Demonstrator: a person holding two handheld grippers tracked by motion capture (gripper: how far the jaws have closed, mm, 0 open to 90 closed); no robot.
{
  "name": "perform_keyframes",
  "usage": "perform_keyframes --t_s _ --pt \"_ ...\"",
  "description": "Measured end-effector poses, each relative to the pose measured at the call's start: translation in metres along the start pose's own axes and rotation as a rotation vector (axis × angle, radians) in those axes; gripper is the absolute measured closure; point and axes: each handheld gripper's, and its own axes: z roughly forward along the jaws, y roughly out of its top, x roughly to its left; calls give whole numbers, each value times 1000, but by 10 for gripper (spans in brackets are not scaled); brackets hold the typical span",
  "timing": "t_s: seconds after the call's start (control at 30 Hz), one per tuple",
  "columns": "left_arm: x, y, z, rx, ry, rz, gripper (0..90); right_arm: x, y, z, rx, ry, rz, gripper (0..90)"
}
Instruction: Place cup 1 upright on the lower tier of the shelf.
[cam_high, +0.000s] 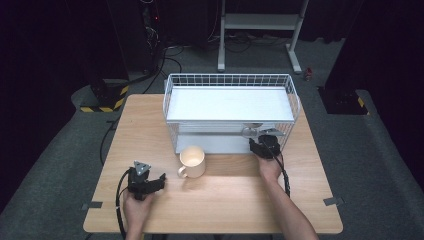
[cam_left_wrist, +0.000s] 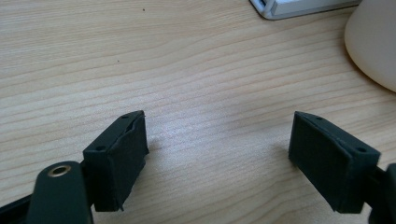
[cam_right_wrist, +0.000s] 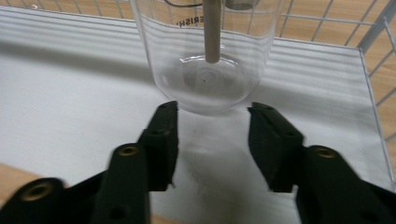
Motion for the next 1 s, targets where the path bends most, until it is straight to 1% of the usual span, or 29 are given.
perform_keyframes --t_s 0.03,0.13,0.17,0.2,0.23,0.33,0.37,0.4,0.43,0.57,0.73,0.8,0.87,0.93,1.0 --pt "0 0 0 0 0 0 196 0 0 0 0 0 0 497" --pt "0 0 0 0 0 2 196 -3 -2 -4 7 26 0 434" --pt "0 0 0 0 0 1 196 -4 -2 -7 9 28 0 421" --pt "0 0 0 1 -1 3 196 -4 -3 -9 5 34 1 415" --pt "0 0 0 1 -1 1 197 -6 -4 -13 -9 56 -11 407" --pt "0 0 0 0 0 3 197 -7 -6 -17 -16 65 -15 397" --pt "0 0 0 -1 1 3 197 -8 -7 -21 -26 87 -8 385" --pt "0 0 0 -1 1 3 197 -8 -7 -21 -26 87 -8 385" --pt "0 0 0 -1 1 1 197 -10 -8 -25 -39 94 -19 379" --pt "0 0 0 -1 1 1 197 -11 -8 -30 -32 104 -15 367" --pt "0 0 0 0 2 4 198 -15 -7 -43 -49 119 -18 366" --pt "0 0 0 -2 4 3 198 -15 -6 -45 -49 121 -16 366" --pt "0 0 0 -1 3 3 198 -17 -6 -49 -64 124 -40 364" --pt "0 0 0 -1 3 3 198 -19 -8 -52 -77 124 -42 363" --pt "0 0 0 -1 3 4 199 -20 -10 -54 -81 128 -28 353"
